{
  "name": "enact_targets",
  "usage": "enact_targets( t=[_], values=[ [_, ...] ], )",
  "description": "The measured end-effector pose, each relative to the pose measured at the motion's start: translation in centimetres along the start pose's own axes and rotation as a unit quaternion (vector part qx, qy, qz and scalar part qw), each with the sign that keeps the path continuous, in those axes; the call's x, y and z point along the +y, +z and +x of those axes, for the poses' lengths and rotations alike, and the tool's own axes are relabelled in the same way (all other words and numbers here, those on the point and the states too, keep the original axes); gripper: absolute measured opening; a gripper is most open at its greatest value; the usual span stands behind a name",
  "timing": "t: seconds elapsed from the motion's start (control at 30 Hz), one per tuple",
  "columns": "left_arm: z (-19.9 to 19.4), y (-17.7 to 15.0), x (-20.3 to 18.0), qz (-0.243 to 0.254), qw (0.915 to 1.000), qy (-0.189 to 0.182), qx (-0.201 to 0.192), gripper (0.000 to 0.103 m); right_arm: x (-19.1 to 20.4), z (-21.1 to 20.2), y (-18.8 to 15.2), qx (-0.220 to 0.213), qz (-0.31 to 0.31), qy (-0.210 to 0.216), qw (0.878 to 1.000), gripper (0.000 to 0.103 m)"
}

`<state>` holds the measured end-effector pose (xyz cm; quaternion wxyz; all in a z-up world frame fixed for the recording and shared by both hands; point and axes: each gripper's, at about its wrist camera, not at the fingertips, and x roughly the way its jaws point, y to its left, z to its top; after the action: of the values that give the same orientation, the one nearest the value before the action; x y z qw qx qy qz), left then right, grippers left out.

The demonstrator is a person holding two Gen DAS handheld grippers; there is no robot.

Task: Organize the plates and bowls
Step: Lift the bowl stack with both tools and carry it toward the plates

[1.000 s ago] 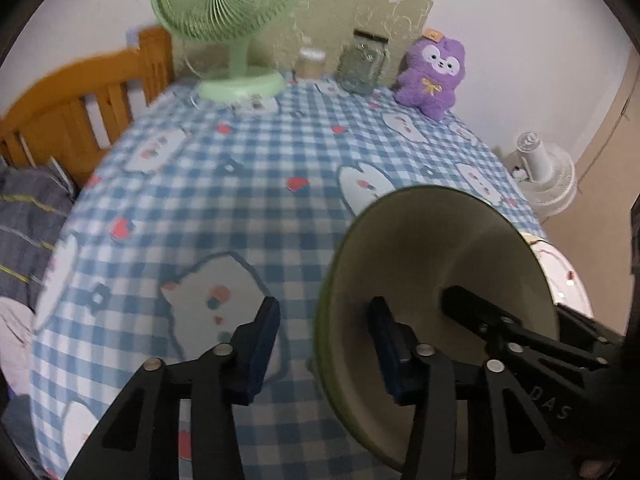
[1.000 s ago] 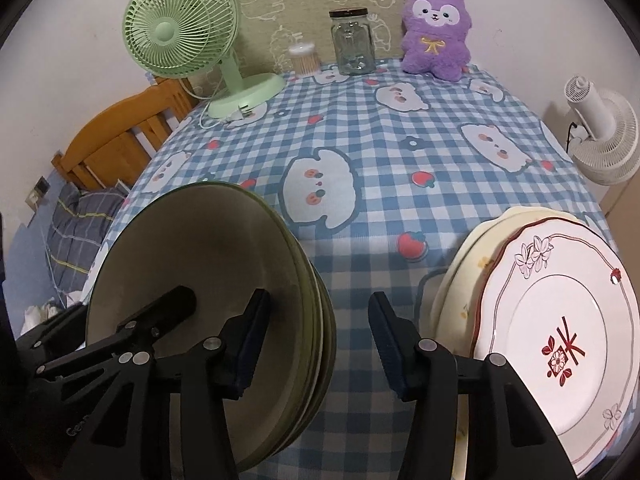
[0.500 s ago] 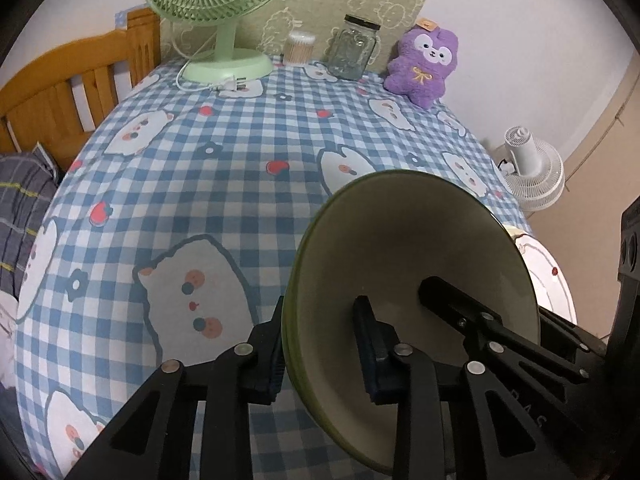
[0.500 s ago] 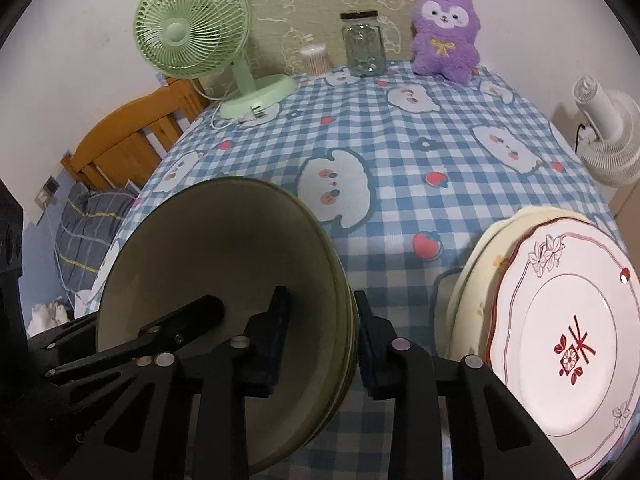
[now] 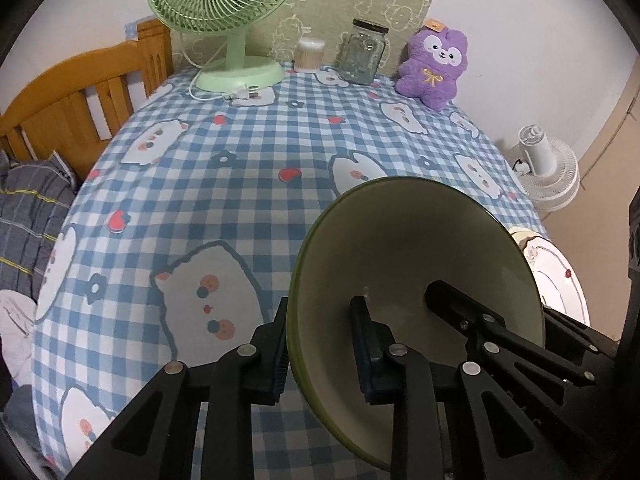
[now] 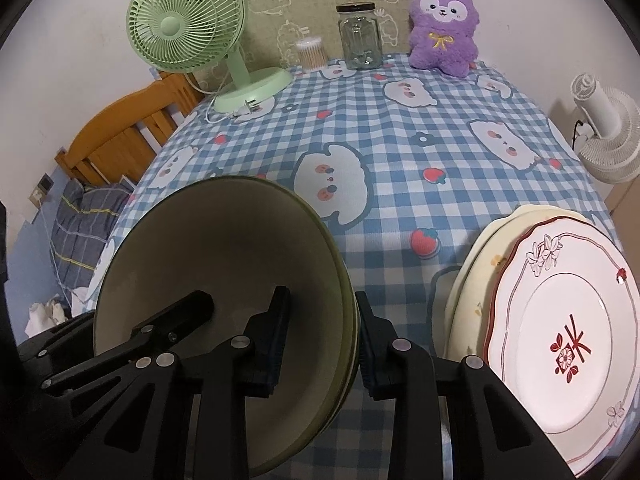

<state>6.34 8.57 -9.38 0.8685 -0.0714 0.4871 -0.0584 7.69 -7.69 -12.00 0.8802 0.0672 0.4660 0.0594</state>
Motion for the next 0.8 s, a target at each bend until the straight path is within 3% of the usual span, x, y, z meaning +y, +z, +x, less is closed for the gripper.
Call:
enact_targets(
  t=[0.8],
  values=[
    [-0.60,-0.40,-0.11,-0.015,0.9998,0.006,0.012,0.023,0.25,-0.50,0.00,0.007,-0.002,-0.007,1.000,0.035]
  ],
)
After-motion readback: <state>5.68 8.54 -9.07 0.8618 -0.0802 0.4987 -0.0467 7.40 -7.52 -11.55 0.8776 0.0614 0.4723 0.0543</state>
